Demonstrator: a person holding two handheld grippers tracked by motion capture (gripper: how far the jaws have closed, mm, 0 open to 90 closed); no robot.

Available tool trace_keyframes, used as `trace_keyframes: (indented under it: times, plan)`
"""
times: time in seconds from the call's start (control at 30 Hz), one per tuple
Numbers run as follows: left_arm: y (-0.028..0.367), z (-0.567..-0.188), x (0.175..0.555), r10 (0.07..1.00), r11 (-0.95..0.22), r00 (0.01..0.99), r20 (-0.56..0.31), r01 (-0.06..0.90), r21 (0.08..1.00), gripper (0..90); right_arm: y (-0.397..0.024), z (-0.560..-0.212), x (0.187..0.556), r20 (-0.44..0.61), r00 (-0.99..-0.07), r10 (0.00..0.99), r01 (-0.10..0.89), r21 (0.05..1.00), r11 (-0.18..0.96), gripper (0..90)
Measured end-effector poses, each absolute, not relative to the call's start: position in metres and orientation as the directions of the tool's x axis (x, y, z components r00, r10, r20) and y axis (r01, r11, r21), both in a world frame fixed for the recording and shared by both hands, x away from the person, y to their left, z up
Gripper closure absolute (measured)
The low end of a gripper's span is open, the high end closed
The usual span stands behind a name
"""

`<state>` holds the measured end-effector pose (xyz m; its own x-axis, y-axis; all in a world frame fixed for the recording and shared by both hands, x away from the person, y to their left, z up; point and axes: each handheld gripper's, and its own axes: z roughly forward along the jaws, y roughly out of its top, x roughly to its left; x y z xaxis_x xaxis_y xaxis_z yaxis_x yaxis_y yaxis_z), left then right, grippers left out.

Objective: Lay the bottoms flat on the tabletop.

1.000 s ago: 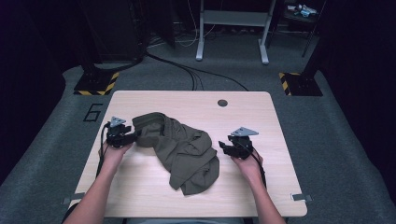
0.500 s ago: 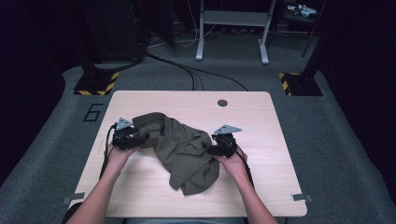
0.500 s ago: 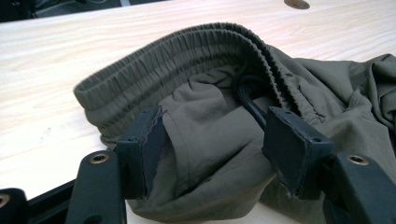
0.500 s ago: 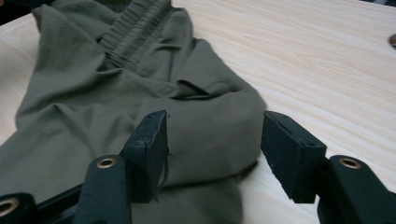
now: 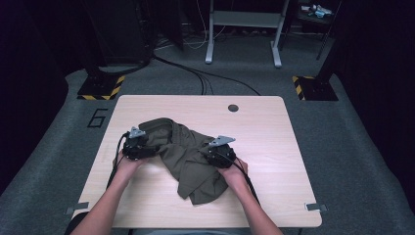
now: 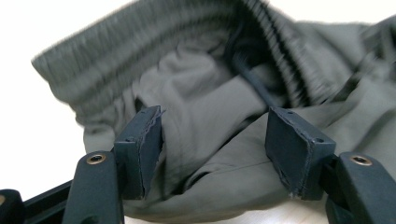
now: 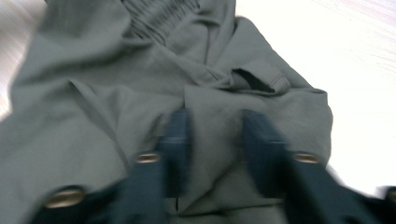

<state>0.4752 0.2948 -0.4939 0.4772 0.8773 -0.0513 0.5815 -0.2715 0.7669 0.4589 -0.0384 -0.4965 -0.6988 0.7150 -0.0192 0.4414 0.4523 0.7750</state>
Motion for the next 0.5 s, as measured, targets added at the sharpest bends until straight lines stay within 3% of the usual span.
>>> trace_keyframes:
  times: [0.07, 0.1, 0.5]
  plan:
    - [0.296, -0.5, 0.478, 0.881, -0.275, 0.47, -0.048, 0.593, 0.757, 36.4, -0.04, -0.496, 0.459, -0.034, -0.699, 0.715, 0.437, 0.771, 0.464, 85.0]
    - [0.296, -0.502, 0.479, 0.882, -0.282, 0.469, -0.042, 0.597, 0.751, 36.8, -0.042, -0.495, 0.459, -0.036, -0.7, 0.714, 0.433, 0.774, 0.463, 86.5]
    - [0.306, -0.516, 0.486, 0.886, -0.315, 0.463, -0.029, 0.645, 0.696, 37.0, -0.092, -0.476, 0.458, 0.015, -0.663, 0.749, 0.441, 0.816, 0.374, 86.8]
